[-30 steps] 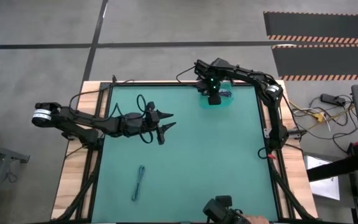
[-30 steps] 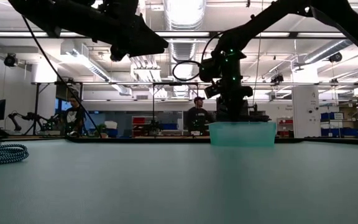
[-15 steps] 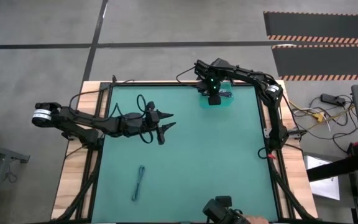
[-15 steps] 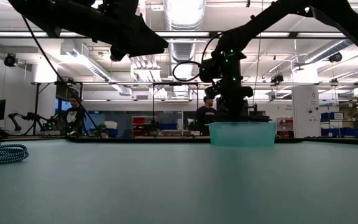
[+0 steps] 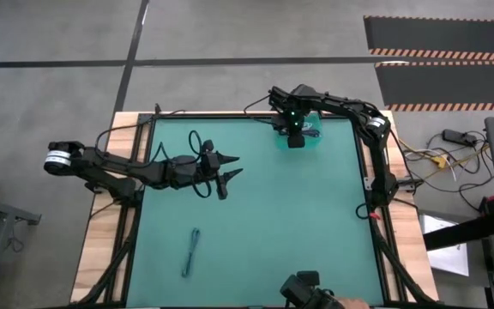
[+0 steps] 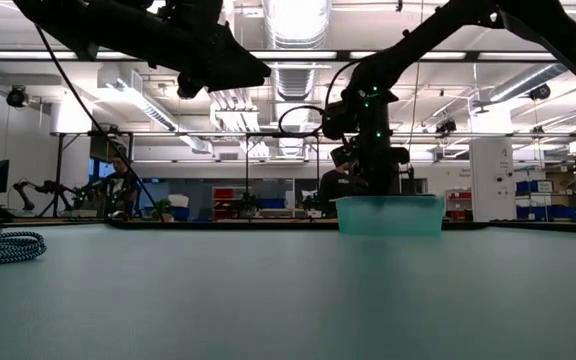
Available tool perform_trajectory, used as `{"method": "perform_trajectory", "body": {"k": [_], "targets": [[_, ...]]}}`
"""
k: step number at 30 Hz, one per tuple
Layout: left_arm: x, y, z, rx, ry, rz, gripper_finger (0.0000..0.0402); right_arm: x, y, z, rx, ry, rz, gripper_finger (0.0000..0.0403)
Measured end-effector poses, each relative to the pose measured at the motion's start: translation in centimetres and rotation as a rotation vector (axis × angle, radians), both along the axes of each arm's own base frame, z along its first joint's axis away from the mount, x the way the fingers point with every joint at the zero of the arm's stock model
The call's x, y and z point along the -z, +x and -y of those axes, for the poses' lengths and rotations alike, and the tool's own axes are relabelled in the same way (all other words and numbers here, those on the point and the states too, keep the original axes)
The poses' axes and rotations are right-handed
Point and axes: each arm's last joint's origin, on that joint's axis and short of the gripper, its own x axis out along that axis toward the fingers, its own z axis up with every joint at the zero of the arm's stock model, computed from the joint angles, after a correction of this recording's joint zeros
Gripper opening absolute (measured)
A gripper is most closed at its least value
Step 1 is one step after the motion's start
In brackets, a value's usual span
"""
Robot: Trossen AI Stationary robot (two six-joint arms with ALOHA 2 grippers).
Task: Pick and place USB-C Cables
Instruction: Put the purple charger cable into the blue bin
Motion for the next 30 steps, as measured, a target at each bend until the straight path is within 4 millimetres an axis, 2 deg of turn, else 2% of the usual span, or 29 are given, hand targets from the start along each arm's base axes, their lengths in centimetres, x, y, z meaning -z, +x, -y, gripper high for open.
{"method": "perform_trajectory", "body": {"k": [15, 23, 30], "targets": [[0.0, 0.0, 0.0, 0.0, 0.0, 0.0, 0.016, 1.4, -0.1, -0.1, -0.003, -0.011, 0.012, 0.002], [0.0, 0.0, 0.0, 0.0, 0.0, 0.001, 0.016, 1.4, 0.1, 0.1, 0.004, -0.027, 0.028, 0.002], [0.0, 0.0, 0.0, 0.0, -0.001, 0.001, 0.016, 1.4, 0.0, 0.0, 0.009, -0.024, 0.025, 0.0048]]}}
